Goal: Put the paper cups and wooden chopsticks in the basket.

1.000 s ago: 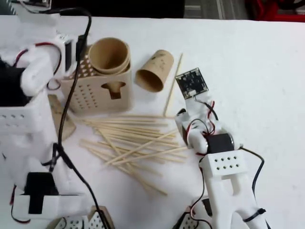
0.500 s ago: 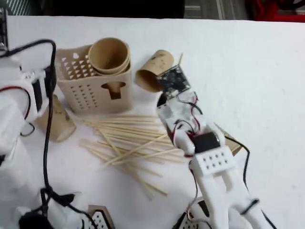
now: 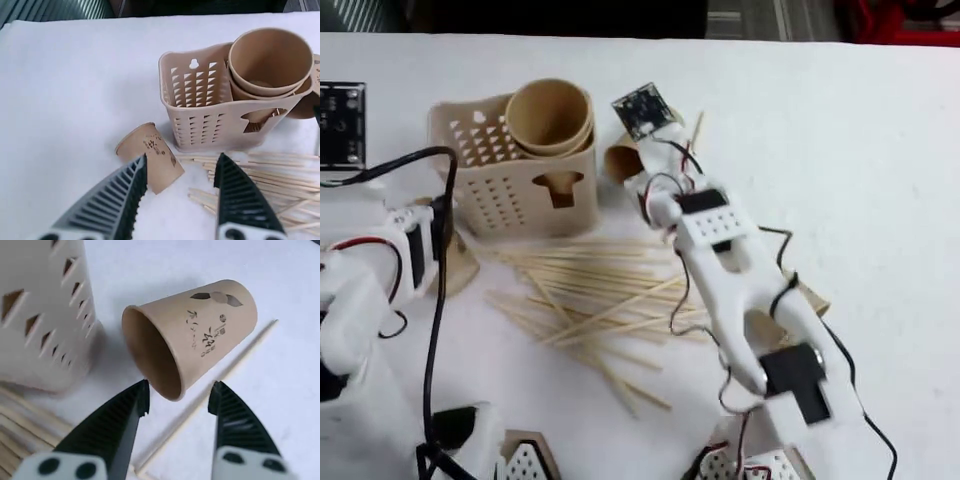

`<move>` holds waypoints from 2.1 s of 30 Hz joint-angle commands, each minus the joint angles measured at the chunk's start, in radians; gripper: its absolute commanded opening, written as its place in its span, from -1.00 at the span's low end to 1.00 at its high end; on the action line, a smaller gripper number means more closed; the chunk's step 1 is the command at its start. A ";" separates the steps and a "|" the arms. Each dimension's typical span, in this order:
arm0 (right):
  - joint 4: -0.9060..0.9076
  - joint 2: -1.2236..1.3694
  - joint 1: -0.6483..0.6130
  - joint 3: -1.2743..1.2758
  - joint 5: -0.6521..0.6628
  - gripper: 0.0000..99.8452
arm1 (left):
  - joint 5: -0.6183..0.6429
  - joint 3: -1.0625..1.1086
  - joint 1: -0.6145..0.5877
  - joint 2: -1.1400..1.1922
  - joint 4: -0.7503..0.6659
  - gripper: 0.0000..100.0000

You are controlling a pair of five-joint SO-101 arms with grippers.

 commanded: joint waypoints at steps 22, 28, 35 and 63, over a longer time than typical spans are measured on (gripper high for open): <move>0.131 0.030 0.148 -0.230 0.002 -0.96 | -0.077 0.310 -0.087 -0.202 -0.026 -0.55; 0.246 -0.154 0.200 -0.233 0.002 -0.96 | -0.157 0.367 -0.219 -0.208 -0.028 -0.55; 0.371 -0.390 0.208 -0.235 0.002 -0.96 | -0.184 0.491 -0.314 -0.208 -0.071 -0.55; 0.705 -0.558 -0.222 -0.807 -0.204 -0.96 | -0.176 0.821 -0.325 -0.209 -0.242 -0.56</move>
